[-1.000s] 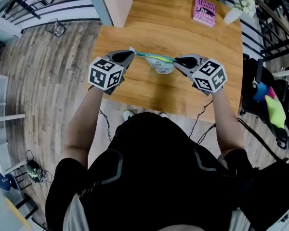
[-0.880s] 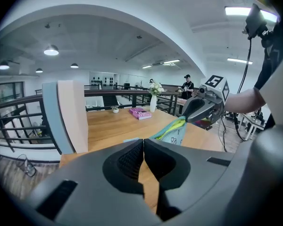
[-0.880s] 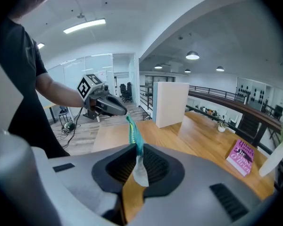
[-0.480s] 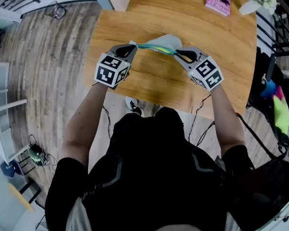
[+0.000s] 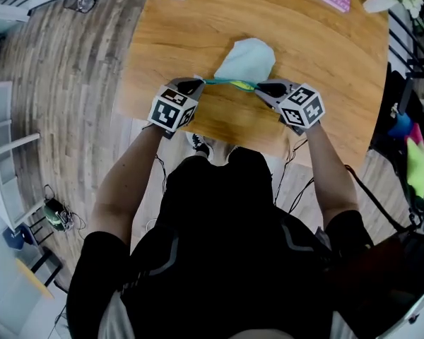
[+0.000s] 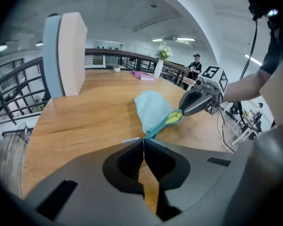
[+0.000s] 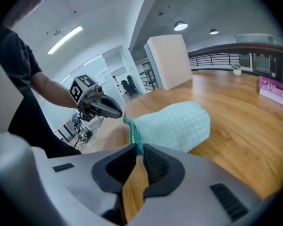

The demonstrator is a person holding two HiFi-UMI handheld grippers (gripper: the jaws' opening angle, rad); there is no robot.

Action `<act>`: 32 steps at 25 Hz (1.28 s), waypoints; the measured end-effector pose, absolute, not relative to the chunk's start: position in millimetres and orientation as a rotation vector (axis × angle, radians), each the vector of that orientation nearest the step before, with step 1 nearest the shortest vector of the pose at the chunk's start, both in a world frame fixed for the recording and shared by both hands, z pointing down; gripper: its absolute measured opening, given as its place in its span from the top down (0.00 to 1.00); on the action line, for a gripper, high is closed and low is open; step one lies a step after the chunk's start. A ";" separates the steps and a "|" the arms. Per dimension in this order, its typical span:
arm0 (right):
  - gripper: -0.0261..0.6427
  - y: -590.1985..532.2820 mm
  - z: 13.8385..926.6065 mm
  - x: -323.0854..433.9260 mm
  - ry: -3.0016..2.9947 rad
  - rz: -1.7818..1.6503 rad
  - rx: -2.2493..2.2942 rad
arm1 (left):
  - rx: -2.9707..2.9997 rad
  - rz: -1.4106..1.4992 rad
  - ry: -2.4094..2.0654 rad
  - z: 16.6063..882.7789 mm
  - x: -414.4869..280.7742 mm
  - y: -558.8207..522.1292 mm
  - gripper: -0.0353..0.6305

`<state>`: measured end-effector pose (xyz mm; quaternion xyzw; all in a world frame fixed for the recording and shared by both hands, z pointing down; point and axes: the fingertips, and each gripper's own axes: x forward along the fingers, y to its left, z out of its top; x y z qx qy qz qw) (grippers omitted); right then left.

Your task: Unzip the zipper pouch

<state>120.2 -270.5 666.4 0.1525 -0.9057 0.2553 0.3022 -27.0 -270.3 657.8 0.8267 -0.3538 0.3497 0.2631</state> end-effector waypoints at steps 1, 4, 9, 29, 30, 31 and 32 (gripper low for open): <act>0.88 -267.8 672.3 121.2 -2.387 0.685 0.397 | 2.231 0.974 -0.935 664.8 -25.7 -265.3 0.90; 0.88 -257.4 686.1 122.1 -2.352 0.711 0.358 | 2.187 0.991 -0.905 678.8 -25.6 -255.3 0.90; 0.87 -249.1 696.6 118.6 -2.349 0.790 0.321 | 2.143 1.031 -0.967 689.6 -32.2 -252.6 0.90; 0.84 -240.8 711.8 105.8 -2.210 0.803 0.366 | 2.118 0.977 -1.066 689.6 -45.3 -259.6 0.90; 0.84 -240.1 710.5 105.7 -2.207 0.789 0.371 | 2.122 0.961 -1.083 684.6 -46.1 -260.8 0.90; 0.83 -239.4 709.4 106.4 -2.204 0.775 0.380 | 2.128 0.941 -1.105 678.0 -46.5 -262.5 0.90; 0.80 -238.8 708.4 107.6 -2.200 0.762 0.394 | 2.139 0.916 -1.123 669.7 -46.4 -264.6 0.90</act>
